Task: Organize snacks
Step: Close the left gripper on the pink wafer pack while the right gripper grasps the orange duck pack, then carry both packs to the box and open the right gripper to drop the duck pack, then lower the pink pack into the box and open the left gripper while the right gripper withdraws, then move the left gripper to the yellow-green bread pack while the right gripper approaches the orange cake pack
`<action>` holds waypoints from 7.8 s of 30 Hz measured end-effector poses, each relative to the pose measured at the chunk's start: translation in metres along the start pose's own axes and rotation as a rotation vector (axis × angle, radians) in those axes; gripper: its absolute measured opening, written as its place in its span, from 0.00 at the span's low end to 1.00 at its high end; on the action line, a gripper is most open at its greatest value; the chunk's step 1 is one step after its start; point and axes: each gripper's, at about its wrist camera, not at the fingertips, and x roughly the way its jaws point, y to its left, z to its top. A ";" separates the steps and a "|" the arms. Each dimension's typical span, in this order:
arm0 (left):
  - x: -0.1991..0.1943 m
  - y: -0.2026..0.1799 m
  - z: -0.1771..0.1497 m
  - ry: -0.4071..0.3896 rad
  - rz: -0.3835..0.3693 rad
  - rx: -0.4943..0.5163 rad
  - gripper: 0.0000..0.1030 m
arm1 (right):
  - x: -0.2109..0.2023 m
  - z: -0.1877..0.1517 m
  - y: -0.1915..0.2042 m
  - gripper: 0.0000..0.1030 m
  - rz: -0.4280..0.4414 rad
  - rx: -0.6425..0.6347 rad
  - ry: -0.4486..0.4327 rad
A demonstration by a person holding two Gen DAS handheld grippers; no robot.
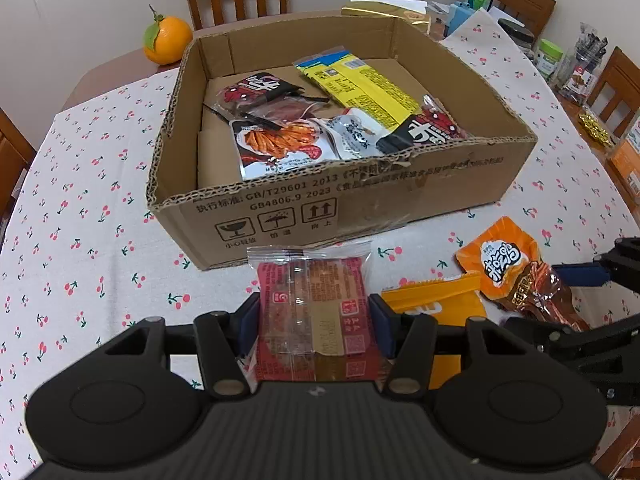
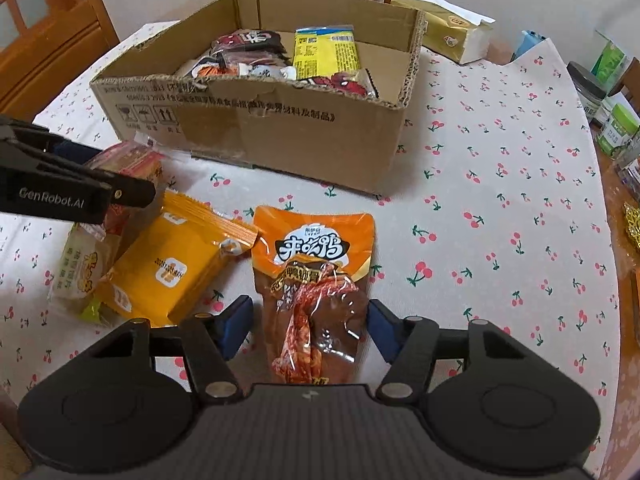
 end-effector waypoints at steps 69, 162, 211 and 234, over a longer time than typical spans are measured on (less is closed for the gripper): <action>-0.122 0.027 -0.003 -0.170 -0.007 0.008 0.53 | -0.046 0.143 -0.008 0.58 0.026 -0.105 -0.203; -0.072 0.051 0.008 -0.194 0.182 -0.119 0.93 | -0.041 0.037 0.037 1.00 -0.025 -0.066 -0.057; -0.006 0.000 -0.047 -0.011 0.049 -0.207 0.97 | 0.023 0.000 0.021 1.00 0.078 -0.204 0.014; -0.004 0.015 -0.064 0.039 0.100 -0.185 1.00 | 0.021 -0.004 0.021 1.00 0.089 -0.215 -0.021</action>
